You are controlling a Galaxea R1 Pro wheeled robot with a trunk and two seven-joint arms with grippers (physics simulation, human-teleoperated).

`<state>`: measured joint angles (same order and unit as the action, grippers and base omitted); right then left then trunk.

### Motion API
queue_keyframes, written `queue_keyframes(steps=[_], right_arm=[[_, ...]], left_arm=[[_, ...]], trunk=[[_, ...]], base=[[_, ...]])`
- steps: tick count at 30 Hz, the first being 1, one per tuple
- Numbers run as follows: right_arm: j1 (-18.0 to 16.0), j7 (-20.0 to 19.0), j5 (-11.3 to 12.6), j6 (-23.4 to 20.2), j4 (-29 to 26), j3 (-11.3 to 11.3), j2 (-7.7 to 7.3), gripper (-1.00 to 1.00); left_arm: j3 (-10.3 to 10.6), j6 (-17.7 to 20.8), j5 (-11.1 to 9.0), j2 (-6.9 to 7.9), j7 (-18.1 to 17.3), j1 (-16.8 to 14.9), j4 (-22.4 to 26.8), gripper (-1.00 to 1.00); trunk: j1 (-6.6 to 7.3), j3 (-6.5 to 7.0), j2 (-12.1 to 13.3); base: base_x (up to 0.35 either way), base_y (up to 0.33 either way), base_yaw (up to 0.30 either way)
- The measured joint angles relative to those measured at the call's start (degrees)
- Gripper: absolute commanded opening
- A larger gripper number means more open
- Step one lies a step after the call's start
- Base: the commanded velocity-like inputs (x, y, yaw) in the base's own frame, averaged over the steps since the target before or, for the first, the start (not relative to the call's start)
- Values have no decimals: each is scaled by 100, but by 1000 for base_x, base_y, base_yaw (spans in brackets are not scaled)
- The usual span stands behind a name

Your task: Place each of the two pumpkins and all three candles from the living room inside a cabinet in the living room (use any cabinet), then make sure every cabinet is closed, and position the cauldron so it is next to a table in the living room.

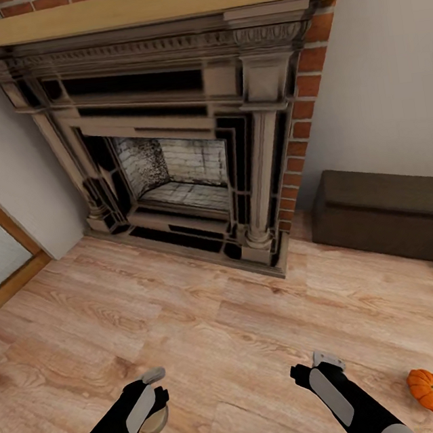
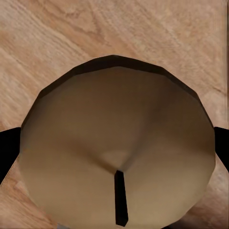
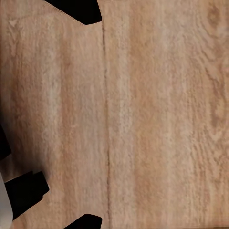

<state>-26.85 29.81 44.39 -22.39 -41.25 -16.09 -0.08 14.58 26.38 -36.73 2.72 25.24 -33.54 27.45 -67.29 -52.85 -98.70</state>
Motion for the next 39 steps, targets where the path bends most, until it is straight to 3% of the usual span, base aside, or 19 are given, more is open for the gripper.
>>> queue_keyframes(steps=[4, 11, 18, 39], right_arm=[[0, -62, 4, 16, 2, 0, -8, 100], [0, -550, -21, 12, 213, 10, -36, 100], [0, -583, -26, 17, 275, 9, -31, 100], [0, -591, -20, 12, 289, 21, -39, 100]], left_arm=[[-2, -4, 1, 0, 0, 1, 0, -100], [1, -91, -19, 0, 1, 1, 0, -100], [2, -97, -17, 0, 0, 0, -2, -100], [5, -98, -41, -8, -11, -2, -42, -100]], trunk=[[0, -27, 0], [0, -73, 0], [-1, -120, 0], [-1, -260, 0]], base=[[117, 132, -222], [107, 177, -223], [71, 153, -223], [2, 4, -223]])
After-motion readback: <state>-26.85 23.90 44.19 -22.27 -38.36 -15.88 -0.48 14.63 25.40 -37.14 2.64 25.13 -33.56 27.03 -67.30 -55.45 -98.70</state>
